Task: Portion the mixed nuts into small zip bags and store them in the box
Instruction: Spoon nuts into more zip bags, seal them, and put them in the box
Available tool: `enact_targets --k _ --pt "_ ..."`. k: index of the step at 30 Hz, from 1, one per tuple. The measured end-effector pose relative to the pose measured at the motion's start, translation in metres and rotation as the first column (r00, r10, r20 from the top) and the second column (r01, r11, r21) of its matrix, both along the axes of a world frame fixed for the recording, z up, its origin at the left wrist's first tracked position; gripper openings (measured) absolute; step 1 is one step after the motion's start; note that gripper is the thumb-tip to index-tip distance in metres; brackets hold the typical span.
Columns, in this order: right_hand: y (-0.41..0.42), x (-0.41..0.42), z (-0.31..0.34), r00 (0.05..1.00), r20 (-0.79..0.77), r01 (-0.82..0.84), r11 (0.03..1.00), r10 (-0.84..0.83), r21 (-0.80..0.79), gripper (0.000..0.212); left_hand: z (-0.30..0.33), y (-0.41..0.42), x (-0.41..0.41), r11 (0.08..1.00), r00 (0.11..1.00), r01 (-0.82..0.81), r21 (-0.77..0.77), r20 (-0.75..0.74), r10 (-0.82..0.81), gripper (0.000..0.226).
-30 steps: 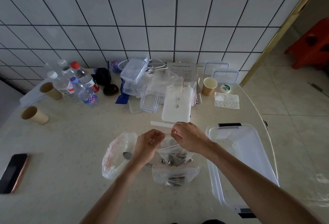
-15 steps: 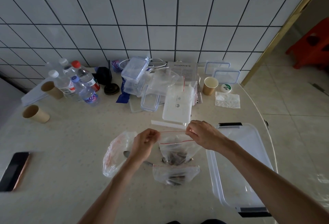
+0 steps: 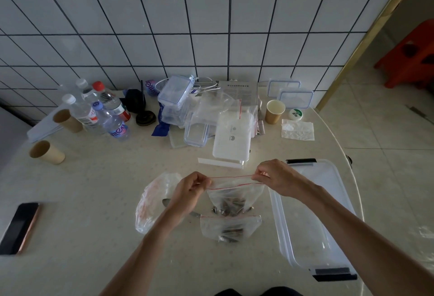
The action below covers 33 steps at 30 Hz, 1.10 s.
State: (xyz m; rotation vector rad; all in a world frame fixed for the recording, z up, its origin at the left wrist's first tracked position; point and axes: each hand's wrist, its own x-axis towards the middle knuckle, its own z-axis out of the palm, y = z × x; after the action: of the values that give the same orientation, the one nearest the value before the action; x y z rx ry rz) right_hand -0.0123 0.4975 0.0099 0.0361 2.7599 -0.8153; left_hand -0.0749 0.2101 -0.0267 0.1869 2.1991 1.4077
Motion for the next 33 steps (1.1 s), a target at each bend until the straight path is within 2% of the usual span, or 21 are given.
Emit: enact_targets --k 4,8,10,11,14,19,21,23,26,28,30,32,33 --pt "-0.004 0.008 0.001 1.000 -0.008 -0.013 0.999 0.013 -0.032 0.027 0.008 0.000 0.005 0.999 0.999 0.048 0.001 0.022 -0.048 0.017" --pt "-0.005 0.019 0.007 1.000 -0.003 -0.017 0.999 0.016 -0.039 0.033 0.020 -0.001 0.012 0.983 0.982 0.185 0.016 0.032 -0.185 0.041" --pt "-0.008 0.025 0.009 1.000 0.021 -0.005 0.998 0.006 -0.063 0.043 0.020 0.001 0.016 0.973 0.973 0.228 -0.046 -0.029 -0.229 0.047" --pt "-0.010 0.028 0.010 0.999 0.040 -0.005 0.997 0.008 -0.083 0.046 0.019 0.004 0.017 0.968 0.967 0.231 -0.095 -0.087 -0.240 0.041" --pt "-0.019 0.035 0.011 0.998 0.055 -0.036 0.996 0.040 -0.077 0.035 0.016 0.009 0.019 0.965 0.938 0.228 -0.132 -0.236 -0.254 0.022" --pt "-0.029 0.050 0.010 0.998 -0.055 -0.041 0.997 0.037 -0.071 0.005 0.016 -0.003 0.025 0.938 0.857 0.299 -0.176 -0.382 -0.345 0.027" --pt "-0.033 0.056 0.010 0.994 -0.088 -0.069 0.997 0.064 -0.046 0.013 0.019 -0.006 0.027 0.915 0.820 0.337 -0.221 -0.409 -0.401 0.040" --pt "-0.038 0.062 0.009 0.991 -0.088 -0.106 0.994 0.103 -0.032 0.026 0.020 -0.009 0.032 0.890 0.807 0.367 -0.270 -0.383 -0.449 0.041" --pt "-0.045 0.071 0.011 0.993 -0.050 -0.109 0.993 0.107 -0.051 0.032 0.021 -0.016 0.043 0.862 0.795 0.419 -0.284 -0.345 -0.500 0.006" --pt "-0.048 0.078 0.015 0.994 -0.035 -0.101 0.993 0.099 -0.065 0.033 0.020 -0.023 0.054 0.820 0.759 0.465 -0.334 -0.325 -0.563 0.040" --pt "-0.048 0.085 0.015 0.995 0.013 -0.097 0.992 0.099 -0.079 0.036 0.013 -0.029 0.064 0.801 0.707 0.474 -0.366 -0.383 -0.594 0.056" --pt "-0.048 0.091 0.010 0.990 0.063 -0.129 0.992 0.129 -0.016 0.045 0.007 -0.032 0.074 0.820 0.693 0.447 -0.358 -0.441 -0.570 0.044" --pt "-0.050 0.093 0.006 0.988 0.071 -0.140 0.990 0.138 0.019 0.041 0.005 -0.032 0.077 0.840 0.712 0.418 -0.345 -0.450 -0.539 0.034"
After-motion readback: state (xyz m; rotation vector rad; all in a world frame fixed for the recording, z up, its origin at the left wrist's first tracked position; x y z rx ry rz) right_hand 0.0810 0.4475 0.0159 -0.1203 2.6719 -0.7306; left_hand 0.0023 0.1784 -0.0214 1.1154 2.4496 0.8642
